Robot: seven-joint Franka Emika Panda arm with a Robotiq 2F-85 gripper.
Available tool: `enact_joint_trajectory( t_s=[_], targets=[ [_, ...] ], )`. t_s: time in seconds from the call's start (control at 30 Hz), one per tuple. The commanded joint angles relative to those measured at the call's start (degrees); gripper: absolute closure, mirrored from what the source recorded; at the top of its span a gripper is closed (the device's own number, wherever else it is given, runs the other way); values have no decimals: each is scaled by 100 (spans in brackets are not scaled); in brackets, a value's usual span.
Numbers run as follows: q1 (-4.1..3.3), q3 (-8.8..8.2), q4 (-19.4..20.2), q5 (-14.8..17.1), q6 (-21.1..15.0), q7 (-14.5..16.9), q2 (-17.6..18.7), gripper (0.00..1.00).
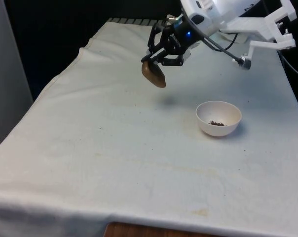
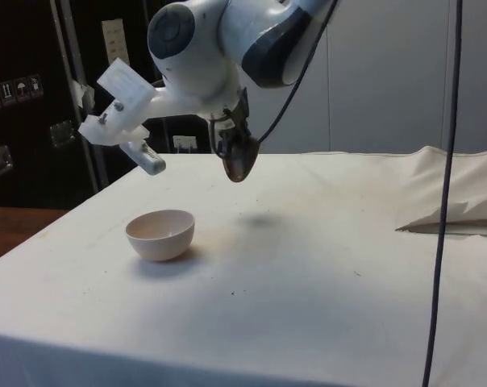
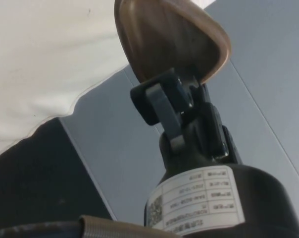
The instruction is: Pour the coffee beans from the cup into the bowl.
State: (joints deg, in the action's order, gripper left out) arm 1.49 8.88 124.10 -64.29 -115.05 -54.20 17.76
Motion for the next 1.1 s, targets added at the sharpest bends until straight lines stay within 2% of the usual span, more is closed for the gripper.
enact_joint_trajectory(
  t_s=[0.0, 0.13, 0.17, 0.2, 0.4, 0.43, 0.47, 0.73, 0.77, 0.8, 1.07],
  targets=[
    [34, -6, -40, 86, -86, -6, 46, 100],
    [40, -63, -74, 189, -195, -69, 120, 100],
    [0, -63, -69, 138, -103, -74, 103, 100],
    [40, -74, -80, 206, -218, -80, 138, 100],
    [46, -160, -86, 372, -378, -115, 178, 100],
    [0, -172, -92, 321, -298, -138, 178, 100],
    [40, -178, -86, 401, -401, -115, 178, 100],
    [46, -275, -86, 642, -573, -126, 218, 100],
    [0, -286, -92, 602, -481, -143, 212, 100],
    [46, -298, -86, 693, -619, -126, 229, 100],
    [46, -413, -103, 888, -825, -132, 304, 100]
  ],
)
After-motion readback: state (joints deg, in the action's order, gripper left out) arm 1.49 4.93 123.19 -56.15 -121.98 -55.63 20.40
